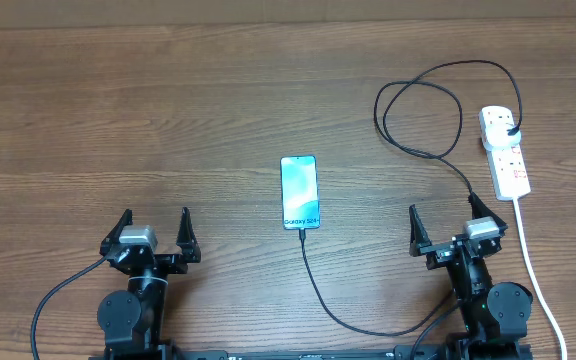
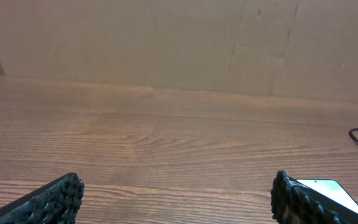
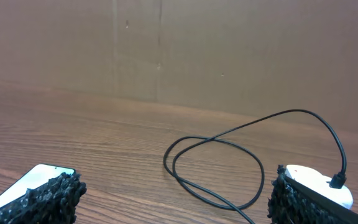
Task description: Plug charger to phone and switch on socket
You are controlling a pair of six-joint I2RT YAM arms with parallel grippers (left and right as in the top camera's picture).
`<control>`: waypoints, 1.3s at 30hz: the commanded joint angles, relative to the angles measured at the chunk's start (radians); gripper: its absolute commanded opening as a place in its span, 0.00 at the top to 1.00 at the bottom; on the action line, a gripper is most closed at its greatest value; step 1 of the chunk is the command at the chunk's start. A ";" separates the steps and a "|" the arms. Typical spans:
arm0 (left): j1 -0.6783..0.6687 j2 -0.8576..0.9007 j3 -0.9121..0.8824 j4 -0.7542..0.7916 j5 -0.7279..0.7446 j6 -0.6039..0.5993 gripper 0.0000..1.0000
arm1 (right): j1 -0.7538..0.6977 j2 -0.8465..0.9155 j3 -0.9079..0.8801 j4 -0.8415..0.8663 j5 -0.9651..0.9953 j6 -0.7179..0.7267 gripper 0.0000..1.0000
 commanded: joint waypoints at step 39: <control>0.005 -0.002 -0.003 -0.002 0.010 0.018 0.00 | -0.061 -0.011 -0.011 0.003 0.010 -0.006 0.00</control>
